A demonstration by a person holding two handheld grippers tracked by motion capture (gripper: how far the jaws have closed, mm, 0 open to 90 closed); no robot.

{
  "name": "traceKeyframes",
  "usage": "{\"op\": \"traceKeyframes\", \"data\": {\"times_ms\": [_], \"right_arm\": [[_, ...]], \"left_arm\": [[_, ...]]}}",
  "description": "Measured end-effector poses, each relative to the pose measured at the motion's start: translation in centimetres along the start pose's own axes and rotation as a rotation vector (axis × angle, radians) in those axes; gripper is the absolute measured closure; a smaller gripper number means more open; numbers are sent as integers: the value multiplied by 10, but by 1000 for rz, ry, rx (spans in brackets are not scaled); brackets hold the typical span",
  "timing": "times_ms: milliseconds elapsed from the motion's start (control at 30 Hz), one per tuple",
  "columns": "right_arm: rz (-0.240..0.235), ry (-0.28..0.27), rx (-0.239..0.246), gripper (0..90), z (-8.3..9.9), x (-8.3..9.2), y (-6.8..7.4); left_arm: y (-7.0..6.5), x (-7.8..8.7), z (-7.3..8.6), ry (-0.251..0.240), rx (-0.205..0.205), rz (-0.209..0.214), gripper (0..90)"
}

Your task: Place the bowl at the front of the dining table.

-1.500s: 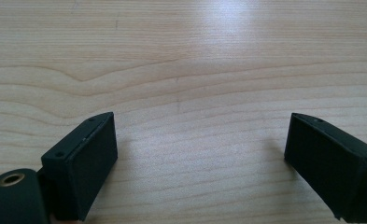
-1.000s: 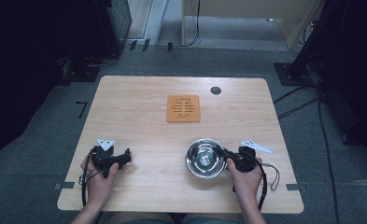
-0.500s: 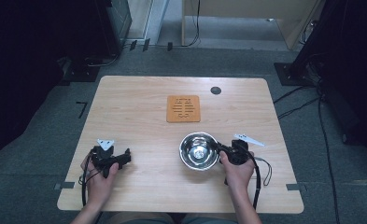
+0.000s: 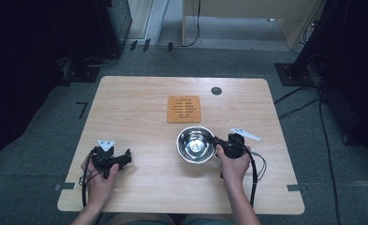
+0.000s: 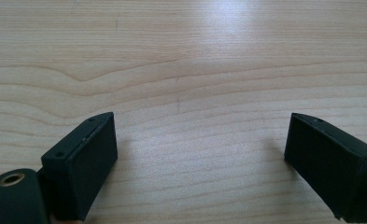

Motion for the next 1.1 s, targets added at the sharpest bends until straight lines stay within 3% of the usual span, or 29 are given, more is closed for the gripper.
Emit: {"op": "traceKeyframes", "data": {"times_ms": [400,1100], "right_arm": [[-1,-12,-26,848,-13,-20,7],[49,-49,-64,848,-37,-60,8]], "left_arm": [[0,0,0,0,0,0,92],[0,0,0,0,0,0,92]]}}
Point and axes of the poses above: each handheld gripper's, and its own axes: x roughly backward along the jaws, z roughly out of its underside, y roughly to its left, the point moved 7 cm from there along -x, roughly forward along the jaws, and after that the axes turned 1 degree about z, right-handed, at the moved point
